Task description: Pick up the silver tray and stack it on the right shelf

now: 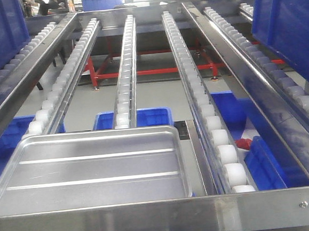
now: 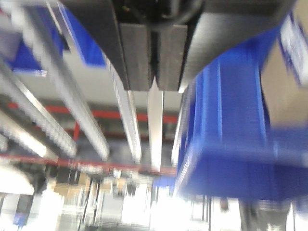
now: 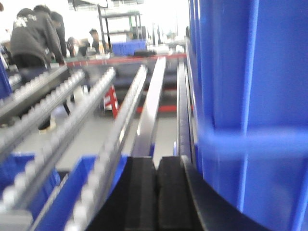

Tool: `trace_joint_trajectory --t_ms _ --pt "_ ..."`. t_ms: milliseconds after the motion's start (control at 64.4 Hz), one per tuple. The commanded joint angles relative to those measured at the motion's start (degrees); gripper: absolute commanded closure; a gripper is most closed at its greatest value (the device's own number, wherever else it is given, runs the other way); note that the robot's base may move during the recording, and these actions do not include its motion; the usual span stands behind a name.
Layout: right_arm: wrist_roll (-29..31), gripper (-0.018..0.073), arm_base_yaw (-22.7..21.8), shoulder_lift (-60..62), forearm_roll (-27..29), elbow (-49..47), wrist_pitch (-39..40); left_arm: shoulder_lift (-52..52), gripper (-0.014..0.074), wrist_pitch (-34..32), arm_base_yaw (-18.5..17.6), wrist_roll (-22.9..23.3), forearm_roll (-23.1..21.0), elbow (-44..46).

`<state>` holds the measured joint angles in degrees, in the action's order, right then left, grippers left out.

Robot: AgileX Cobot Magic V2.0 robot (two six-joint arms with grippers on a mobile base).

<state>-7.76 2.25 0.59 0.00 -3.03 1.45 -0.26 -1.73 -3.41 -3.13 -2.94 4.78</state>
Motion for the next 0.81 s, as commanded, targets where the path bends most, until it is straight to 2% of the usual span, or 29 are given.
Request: trace_joint_trajectory --t_ms 0,140,233,357,450,513,621,683,746,792 --pt "0.3 0.0505 0.1 -2.0 -0.6 -8.0 2.1 3.1 0.0689 -0.7 -0.4 0.5 2.9 10.3" --pt "0.3 0.0505 0.1 -9.9 -0.6 -18.1 -4.9 11.1 0.0688 14.3 -0.4 0.5 2.9 24.1" --pt "0.3 0.0505 0.1 -15.6 -0.6 -23.3 -6.8 18.0 0.0688 22.0 -0.4 0.5 0.7 31.4" --pt "0.2 0.0491 0.2 -20.2 -0.6 -26.8 -8.5 24.6 0.0685 23.9 -0.4 0.5 0.1 34.7" --pt "0.2 0.0417 1.1 -22.4 -0.6 -27.4 -8.5 29.1 0.0681 23.8 -0.4 0.5 -0.6 34.8" --pt "0.2 0.0347 2.4 -23.0 -0.6 -27.4 -8.7 31.7 0.0612 23.8 -0.4 0.5 -1.7 34.8" --pt "0.2 0.0253 5.1 -23.9 -0.6 -27.4 -8.8 34.9 0.0354 24.3 -0.4 0.5 -6.4 34.8" --pt "0.2 0.0228 6.8 -24.9 -0.6 -27.4 -8.9 36.1 0.0248 24.9 -0.4 0.5 -10.3 34.8" --pt "-0.1 0.0215 9.1 -26.4 0.4 -27.4 -9.9 37.0 0.0225 26.6 -0.4 0.5 -13.7 34.8" --pt "-0.1 0.0216 11.0 -27.7 1.9 -27.4 -11.3 37.6 0.0225 28.2 -0.4 0.5 -14.2 34.8"
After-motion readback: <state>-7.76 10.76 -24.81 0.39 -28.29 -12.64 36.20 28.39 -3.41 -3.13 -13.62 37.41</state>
